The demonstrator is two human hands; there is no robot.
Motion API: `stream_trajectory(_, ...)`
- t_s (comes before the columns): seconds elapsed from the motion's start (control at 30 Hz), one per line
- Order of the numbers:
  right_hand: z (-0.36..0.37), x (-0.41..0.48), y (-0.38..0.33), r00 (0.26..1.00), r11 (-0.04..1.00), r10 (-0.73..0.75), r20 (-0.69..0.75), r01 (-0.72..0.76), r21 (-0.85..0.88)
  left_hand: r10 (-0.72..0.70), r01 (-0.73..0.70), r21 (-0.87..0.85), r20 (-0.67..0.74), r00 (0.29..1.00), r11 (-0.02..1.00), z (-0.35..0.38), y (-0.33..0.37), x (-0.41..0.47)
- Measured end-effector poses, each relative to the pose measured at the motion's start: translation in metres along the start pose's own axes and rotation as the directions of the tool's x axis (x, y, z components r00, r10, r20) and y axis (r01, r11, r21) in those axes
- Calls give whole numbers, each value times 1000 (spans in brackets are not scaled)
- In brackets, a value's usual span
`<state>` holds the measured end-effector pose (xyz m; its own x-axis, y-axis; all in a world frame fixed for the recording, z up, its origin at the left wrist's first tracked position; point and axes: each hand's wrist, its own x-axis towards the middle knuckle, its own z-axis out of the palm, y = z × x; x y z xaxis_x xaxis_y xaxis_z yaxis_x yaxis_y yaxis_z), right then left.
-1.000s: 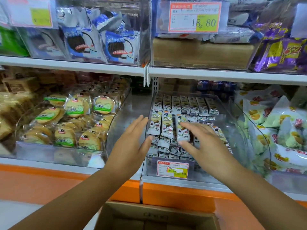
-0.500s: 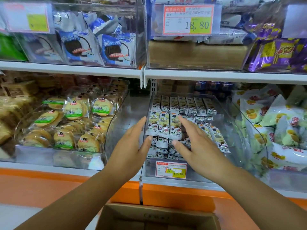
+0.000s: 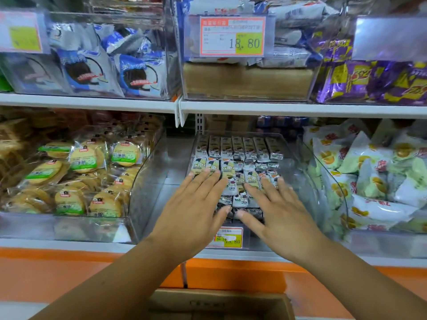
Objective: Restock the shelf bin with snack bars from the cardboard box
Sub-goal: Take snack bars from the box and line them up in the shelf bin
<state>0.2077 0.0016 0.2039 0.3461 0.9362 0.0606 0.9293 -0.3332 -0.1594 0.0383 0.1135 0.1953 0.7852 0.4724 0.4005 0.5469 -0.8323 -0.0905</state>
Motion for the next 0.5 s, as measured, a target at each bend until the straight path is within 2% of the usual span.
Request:
stream_trajectory(0.17, 3, 2, 0, 1000, 999, -15, -15, 14, -30, -22, 22, -29, -4, 1000, 999, -5, 0, 0)
stream_trajectory(0.3, -8, 4, -2, 1000, 999, 12, -11, -12, 35, -46, 43, -97, -27, 999, 994, -7, 2, 2)
stream_trajectory(0.5, -6, 11, -20, 988, 969, -155, -21, 156, 193, -43, 40, -82, -43, 998, 996, -6, -1, 3)
